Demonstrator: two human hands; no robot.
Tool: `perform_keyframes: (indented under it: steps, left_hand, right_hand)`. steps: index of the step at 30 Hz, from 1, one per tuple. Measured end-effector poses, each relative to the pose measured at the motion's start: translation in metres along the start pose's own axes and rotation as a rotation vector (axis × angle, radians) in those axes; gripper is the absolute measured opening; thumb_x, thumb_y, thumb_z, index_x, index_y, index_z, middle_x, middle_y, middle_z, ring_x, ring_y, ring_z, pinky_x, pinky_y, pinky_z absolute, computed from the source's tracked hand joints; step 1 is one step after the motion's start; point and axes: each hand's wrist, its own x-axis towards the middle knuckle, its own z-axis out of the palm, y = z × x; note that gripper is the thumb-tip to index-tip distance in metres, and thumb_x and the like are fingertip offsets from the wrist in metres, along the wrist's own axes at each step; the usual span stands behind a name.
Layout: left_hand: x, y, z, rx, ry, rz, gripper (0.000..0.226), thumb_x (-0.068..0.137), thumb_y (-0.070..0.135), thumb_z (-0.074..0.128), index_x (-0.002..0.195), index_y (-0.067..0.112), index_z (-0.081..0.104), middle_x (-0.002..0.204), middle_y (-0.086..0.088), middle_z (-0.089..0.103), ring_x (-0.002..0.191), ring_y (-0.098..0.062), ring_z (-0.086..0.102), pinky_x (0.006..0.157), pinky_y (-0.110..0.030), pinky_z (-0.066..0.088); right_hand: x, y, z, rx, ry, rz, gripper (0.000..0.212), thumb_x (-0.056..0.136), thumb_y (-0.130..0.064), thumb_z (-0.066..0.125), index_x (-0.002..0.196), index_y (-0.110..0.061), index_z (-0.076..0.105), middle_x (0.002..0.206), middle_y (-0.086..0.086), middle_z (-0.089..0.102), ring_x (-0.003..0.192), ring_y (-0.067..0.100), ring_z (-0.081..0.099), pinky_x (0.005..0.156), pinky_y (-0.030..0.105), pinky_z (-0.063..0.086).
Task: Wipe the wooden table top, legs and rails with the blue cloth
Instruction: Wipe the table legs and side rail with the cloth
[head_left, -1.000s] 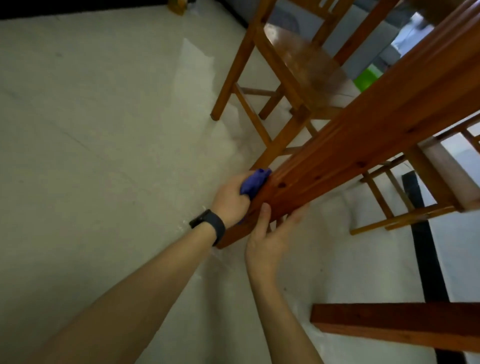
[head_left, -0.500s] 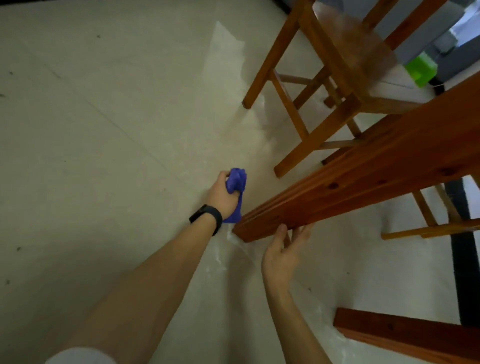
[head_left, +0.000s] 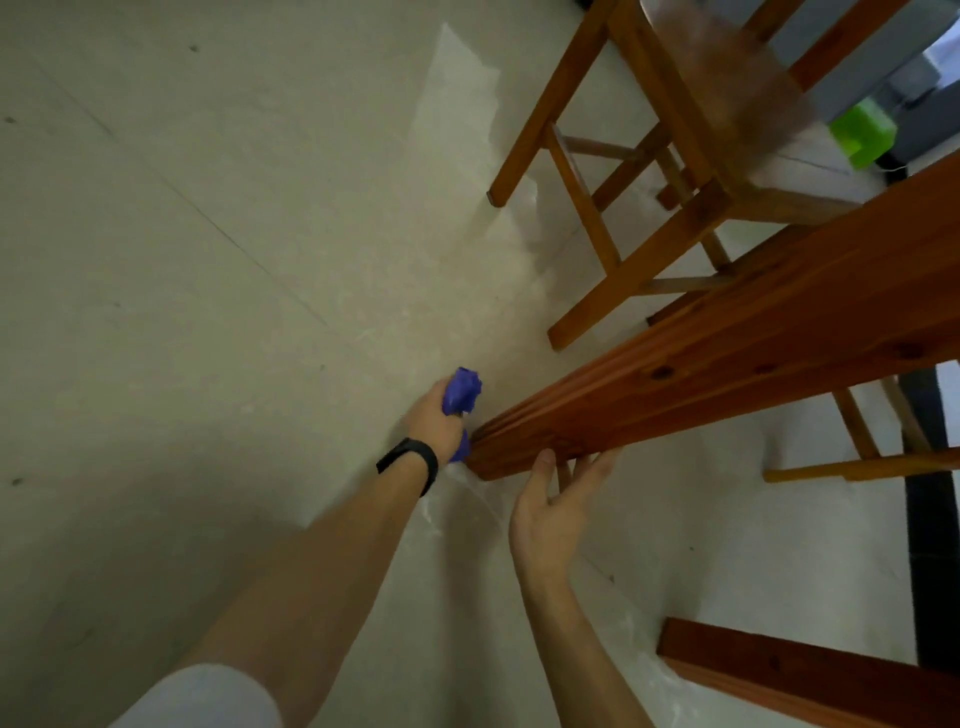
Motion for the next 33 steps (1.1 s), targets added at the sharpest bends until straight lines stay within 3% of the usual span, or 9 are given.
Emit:
perform_keyframes:
  steps: [3,6,10,13,16,20,24,29,33]
  left_hand:
    - [-0.007,-0.010,0.022,0.157,-0.187,-0.085,0.066,0.074,-0.002,0.047,0.122,0.042,0.058,0.109,0.002,0.066,0.094,-0.022,0.065,0.064,-0.027,0.050]
    - [-0.014,-0.012,-0.001,0.454,-0.362,-0.299,0.037,0.091,0.012,0.042,0.123,0.015,0.060,0.097,-0.015,0.069,0.081,-0.030,0.067,0.061,-0.036,0.055]
    - [-0.036,-0.019,-0.011,-0.036,-0.398,-0.614,0.022,0.094,-0.005,0.030,0.095,-0.003,0.052,0.083,-0.018,0.054,0.083,-0.034,0.055,0.068,-0.048,0.048]
    - [-0.047,-0.004,0.011,-0.385,-0.216,-0.609,0.028,0.097,-0.001,0.027,0.094,-0.004,0.055,0.070,-0.018,0.054,0.073,-0.030,0.054,0.070,-0.041,0.044]
    - [-0.075,0.018,0.002,-0.579,-0.263,-0.467,0.049,0.097,0.010,0.033,0.054,0.006,0.056,0.041,-0.010,0.049,0.053,-0.026,0.049,0.052,-0.028,0.039]
    - [-0.087,0.042,-0.042,-0.716,-0.179,-0.375,0.021,0.046,0.011,0.079,0.051,0.014,0.059,0.040,0.004,0.047,0.032,-0.008,0.046,0.034,-0.016,0.033]
    - [-0.054,0.013,-0.049,-0.420,0.158,-0.375,0.025,0.098,0.008,0.045,0.074,0.016,0.042,0.080,-0.017,0.049,0.056,-0.025,0.048,0.046,-0.023,0.037]
    - [-0.072,0.010,0.019,-0.370,-0.059,-0.453,0.020,0.095,0.017,0.038,0.075,0.016,0.039,0.054,-0.012,0.038,0.038,-0.019,0.040,0.042,-0.024,0.034]
    - [-0.069,0.036,0.010,-0.446,-0.055,-0.330,0.019,0.064,0.019,0.054,0.080,0.010,0.054,0.073,-0.016,0.053,0.071,-0.029,0.056,0.061,-0.032,0.041]
  right_hand:
    - [0.004,0.007,-0.008,-0.035,-0.078,0.002,0.077,0.100,-0.020,0.050,0.149,-0.052,0.001,0.145,-0.025,0.037,0.120,-0.020,0.042,0.090,0.003,0.039]
    - [0.005,0.008,-0.014,-0.060,-0.117,0.008,0.076,0.100,-0.020,0.050,0.152,-0.046,0.000,0.129,-0.043,0.038,0.113,-0.021,0.047,0.092,0.012,0.042]
    - [0.002,0.002,-0.014,-0.045,-0.121,0.027,0.077,0.099,-0.017,0.051,0.153,-0.044,0.002,0.133,-0.030,0.042,0.120,-0.002,0.051,0.095,0.018,0.044]
    - [0.003,0.001,-0.021,-0.041,-0.162,0.023,0.080,0.099,-0.017,0.051,0.151,-0.049,0.000,0.138,-0.027,0.039,0.125,0.003,0.050,0.090,0.010,0.043]
    - [0.004,0.001,-0.030,-0.088,-0.215,0.029,0.077,0.099,-0.021,0.050,0.152,-0.047,0.000,0.137,-0.028,0.037,0.123,0.011,0.056,0.093,0.017,0.046]
    - [0.006,0.002,-0.040,-0.122,-0.269,0.020,0.075,0.101,-0.027,0.048,0.148,-0.054,-0.004,0.151,-0.018,0.036,0.121,0.012,0.059,0.084,0.004,0.041]
    - [0.005,-0.005,-0.048,-0.170,-0.298,0.015,0.078,0.102,-0.030,0.046,0.139,-0.065,-0.012,0.152,-0.016,0.037,0.118,0.011,0.061,0.082,0.001,0.041]
    - [0.004,-0.007,-0.050,-0.210,-0.329,0.026,0.080,0.100,-0.023,0.048,0.147,-0.055,-0.007,0.121,-0.034,0.051,0.102,0.007,0.067,0.086,0.022,0.051]
    - [0.011,-0.005,-0.065,-0.190,-0.374,-0.024,0.076,0.100,-0.022,0.047,0.142,-0.062,-0.001,0.123,-0.038,0.050,0.095,-0.002,0.064,0.086,0.017,0.049]
